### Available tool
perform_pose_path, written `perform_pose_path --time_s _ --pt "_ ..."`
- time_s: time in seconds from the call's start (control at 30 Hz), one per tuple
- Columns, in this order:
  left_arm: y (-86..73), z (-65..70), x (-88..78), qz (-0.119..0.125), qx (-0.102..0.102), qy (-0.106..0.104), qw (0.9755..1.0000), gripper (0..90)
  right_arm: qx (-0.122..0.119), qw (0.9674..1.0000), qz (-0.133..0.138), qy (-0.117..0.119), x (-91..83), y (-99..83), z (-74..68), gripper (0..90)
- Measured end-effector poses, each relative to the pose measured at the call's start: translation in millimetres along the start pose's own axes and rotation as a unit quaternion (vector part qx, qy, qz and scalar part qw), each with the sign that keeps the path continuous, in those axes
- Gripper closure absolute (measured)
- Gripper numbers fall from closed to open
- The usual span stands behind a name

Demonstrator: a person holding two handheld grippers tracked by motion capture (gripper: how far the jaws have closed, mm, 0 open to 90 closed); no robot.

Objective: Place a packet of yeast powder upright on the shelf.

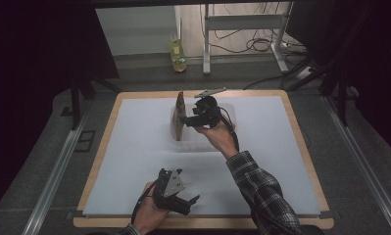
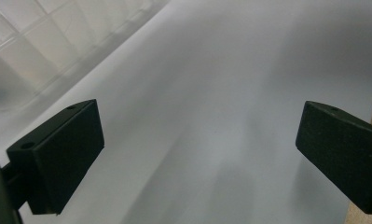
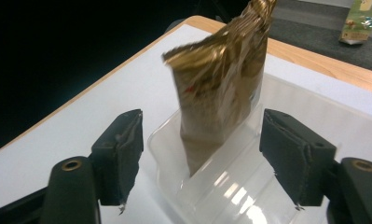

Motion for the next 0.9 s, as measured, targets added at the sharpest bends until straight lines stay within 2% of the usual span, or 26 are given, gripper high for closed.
perform_pose_path --time_s 0.47,0.63,0.9 --pt "-2.8 -0.8 1.6 -0.008 0.004 -0.001 1.0 0.5 -0.03 0.9993 -0.011 0.017 -23.2 -26.6 -12.4 21.9" --pt "-4.3 -3.6 0.8 -0.016 -0.012 -0.009 0.9998 0.5 -0.029 0.9993 -0.009 0.021 -32.4 -30.9 -14.4 20.3" --pt "-3.0 -11.3 -9.6 -0.01 -0.042 -0.012 0.999 1.0 -0.042 0.9988 -0.01 0.022 -46.8 -41.8 -15.3 18.0"
Point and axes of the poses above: each handheld gripper's, and its own axes: x roughly forward along the jaws, y roughly out of its top, z roughly to its right, the point moved 9 cm from there along x, roughly forward along the jaws, and after that the axes turned 11 degrees about y, right-handed, at the moved point
